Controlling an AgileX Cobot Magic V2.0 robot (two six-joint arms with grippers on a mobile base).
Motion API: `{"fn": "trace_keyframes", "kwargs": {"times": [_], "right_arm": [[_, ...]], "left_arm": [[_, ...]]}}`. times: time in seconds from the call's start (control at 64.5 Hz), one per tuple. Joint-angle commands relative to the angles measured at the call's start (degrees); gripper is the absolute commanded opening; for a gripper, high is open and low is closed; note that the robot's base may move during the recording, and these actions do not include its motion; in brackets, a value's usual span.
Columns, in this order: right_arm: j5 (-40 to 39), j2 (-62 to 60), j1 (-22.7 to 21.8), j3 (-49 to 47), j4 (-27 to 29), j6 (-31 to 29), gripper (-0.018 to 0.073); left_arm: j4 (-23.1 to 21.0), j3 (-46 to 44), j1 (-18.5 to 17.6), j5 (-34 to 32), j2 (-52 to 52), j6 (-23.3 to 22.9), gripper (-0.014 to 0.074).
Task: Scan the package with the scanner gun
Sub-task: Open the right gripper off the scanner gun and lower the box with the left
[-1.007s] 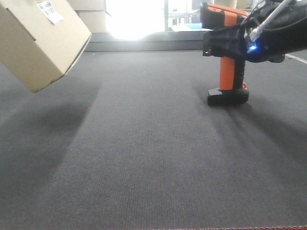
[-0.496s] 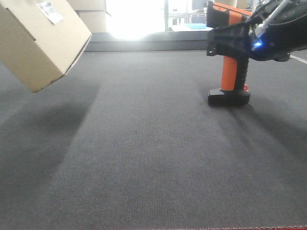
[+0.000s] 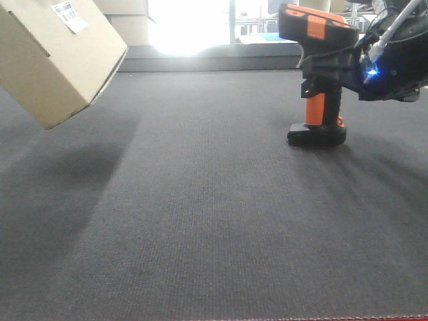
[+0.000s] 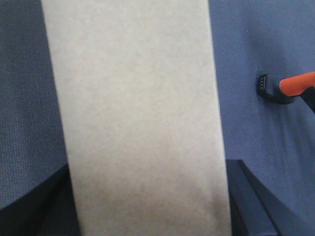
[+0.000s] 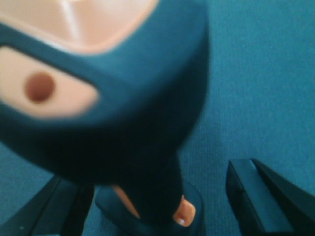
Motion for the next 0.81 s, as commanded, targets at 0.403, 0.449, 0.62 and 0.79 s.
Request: {"fn": "trace_keyframes", "kwargs": {"times": [0.403, 0.449, 0.62, 0.79], "right_arm": [[9.8, -8.4, -0.2, 0.0, -0.4, -0.2, 0.0435], [12.1, -9.4, -0.2, 0.0, -0.4, -0.2, 0.0433], [14.7, -13.5, -0.2, 2.1, -0.4, -0.2, 0.0315], [14.7, -19.8, -0.2, 7.3, -0.4, -0.2, 0.0001]], "left_arm": [[-1.1, -0.4, -0.1, -0.4, -0.7, 0.2, -0.0111], [-0.6, -0.4, -0.1, -0.4, -0.7, 0.2, -0.0111], [4.5, -0.4, -0.1, -0.4, -0.7, 0.2, -0.0111], [12.4, -0.4, -0.1, -0.4, -0.7, 0.2, -0.0111]]}}
